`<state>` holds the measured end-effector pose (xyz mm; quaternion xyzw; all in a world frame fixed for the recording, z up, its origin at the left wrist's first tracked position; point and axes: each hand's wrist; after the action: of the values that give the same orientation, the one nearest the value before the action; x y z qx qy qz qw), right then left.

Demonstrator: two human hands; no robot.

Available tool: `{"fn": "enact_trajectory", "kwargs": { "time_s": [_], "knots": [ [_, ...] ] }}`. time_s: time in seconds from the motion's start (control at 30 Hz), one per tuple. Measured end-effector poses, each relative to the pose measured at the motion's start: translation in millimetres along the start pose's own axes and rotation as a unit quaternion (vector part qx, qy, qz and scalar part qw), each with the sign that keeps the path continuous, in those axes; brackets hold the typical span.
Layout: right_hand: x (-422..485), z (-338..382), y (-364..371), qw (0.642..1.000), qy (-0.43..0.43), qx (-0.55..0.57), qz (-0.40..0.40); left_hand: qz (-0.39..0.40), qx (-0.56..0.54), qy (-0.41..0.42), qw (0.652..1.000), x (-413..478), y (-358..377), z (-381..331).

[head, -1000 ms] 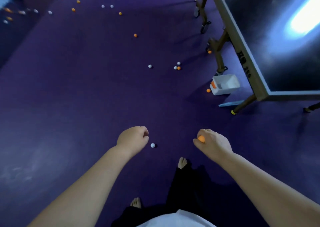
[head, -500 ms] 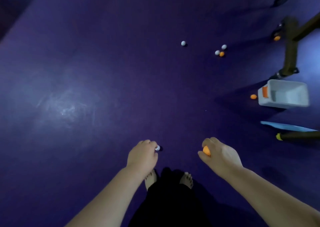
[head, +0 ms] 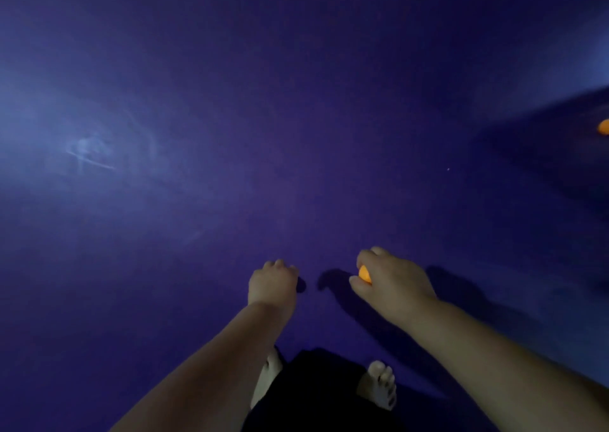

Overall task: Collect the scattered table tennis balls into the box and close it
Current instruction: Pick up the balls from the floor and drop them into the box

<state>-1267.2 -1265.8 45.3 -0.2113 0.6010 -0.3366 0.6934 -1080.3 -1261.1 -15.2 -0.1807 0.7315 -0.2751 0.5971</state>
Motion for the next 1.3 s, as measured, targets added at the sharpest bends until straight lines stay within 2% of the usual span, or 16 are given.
{"fn": "enact_trajectory", "kwargs": {
  "time_s": [0.1, 0.23, 0.33, 0.43, 0.6, 0.63, 0.77, 0.87, 0.93, 1.17, 1.3],
  "knots": [
    [30.4, -8.0, 34.7, 1.000, -0.003, -0.011, 0.013, 0.025, 0.026, 0.020, 0.999, 32.4, 37.3, 11.4],
    [51.7, -12.7, 58.7, 1.000, 0.008, -0.003, 0.025, 0.047, 0.006, 0.022, 0.999, 52.8, 70.7, 16.8],
    [52.7, -14.0, 59.2, 1.000, 0.015, 0.001, 0.027, 0.065, 0.006, 0.037, 0.997, 55.5, 73.2, 17.1],
    [38.5, -13.0, 40.6, 1.000, 0.021, 0.009, 0.018, 0.039, 0.020, 0.064, 0.997, 45.4, 53.4, 12.9],
    [-14.9, -0.5, -27.8, 0.998, 0.044, 0.044, 0.002, -0.071, 0.056, 0.121, 0.989, -7.8, -38.4, -4.6],
    [-28.8, 3.2, -46.6, 0.997, 0.051, 0.053, -0.005, -0.115, 0.066, 0.128, 0.983, -23.0, -62.7, -8.0],
    [-93.6, 17.6, -133.9, 0.994, 0.075, 0.075, -0.040, -0.173, 0.128, 0.211, 0.954, -89.5, -161.0, -23.0],
    [-139.2, 21.9, -196.5, 0.988, 0.092, 0.080, -0.095, -0.165, 0.035, 0.177, 0.970, -143.9, -234.0, -41.8],
    [-172.6, 20.0, -242.2, 0.980, 0.123, 0.090, -0.125, -0.190, 0.000, 0.162, 0.968, -179.6, -279.4, -58.0],
    [-230.7, -16.4, -347.5, 0.920, 0.224, 0.229, -0.226, -0.209, 0.004, 0.265, 0.941, -223.5, -399.5, -128.9],
    [-226.8, -64.2, -388.3, 0.903, 0.249, 0.257, -0.236, -0.200, -0.005, 0.292, 0.935, -206.9, -446.5, -178.6]
  ]
}}
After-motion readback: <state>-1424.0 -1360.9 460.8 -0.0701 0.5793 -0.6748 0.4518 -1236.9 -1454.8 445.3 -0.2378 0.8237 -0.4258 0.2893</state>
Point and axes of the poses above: each hand's wrist, its own x-axis towards the middle knuckle, its own y-axis out of the palm, z = x × y, and after that the axes turned 4 degrees about y, right-handed
